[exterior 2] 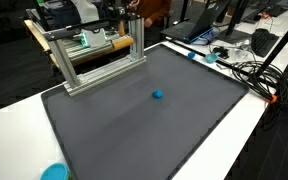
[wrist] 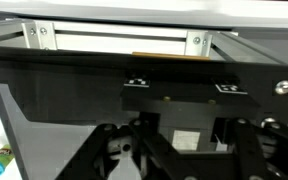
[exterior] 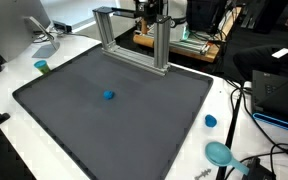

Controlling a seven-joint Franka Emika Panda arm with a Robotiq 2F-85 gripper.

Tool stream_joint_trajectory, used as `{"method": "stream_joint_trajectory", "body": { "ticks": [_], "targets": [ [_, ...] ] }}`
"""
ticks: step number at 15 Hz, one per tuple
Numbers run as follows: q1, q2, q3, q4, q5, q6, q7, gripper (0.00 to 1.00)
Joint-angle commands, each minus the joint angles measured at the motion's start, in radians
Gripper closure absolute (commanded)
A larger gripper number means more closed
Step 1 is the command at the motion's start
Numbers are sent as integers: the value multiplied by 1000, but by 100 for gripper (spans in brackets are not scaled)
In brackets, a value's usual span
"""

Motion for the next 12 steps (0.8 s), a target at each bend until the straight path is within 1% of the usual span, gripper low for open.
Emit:
{"method": "stream_joint_trajectory", "body": {
  "ticks": [1, 3, 4, 6, 7, 9, 10, 12],
  "targets": [
    [18, -16, -30, -5, 64, -38, -30, 32],
    [21, -21, -41, -9, 86, -43, -37, 11],
    [21, -22, -45, -10, 97, -47, -40, 2],
    [21, -24, -52, -11, 113, -49, -46, 0],
    [22, -24, -56, -11, 120, -50, -51, 28],
    [21, -27, -63, -14, 135, -45, -59, 29],
    [22, -29, -64, -14, 146, -43, -61, 35],
    [23, -33, -64, -17, 158, -39, -64, 51]
  ]
}}
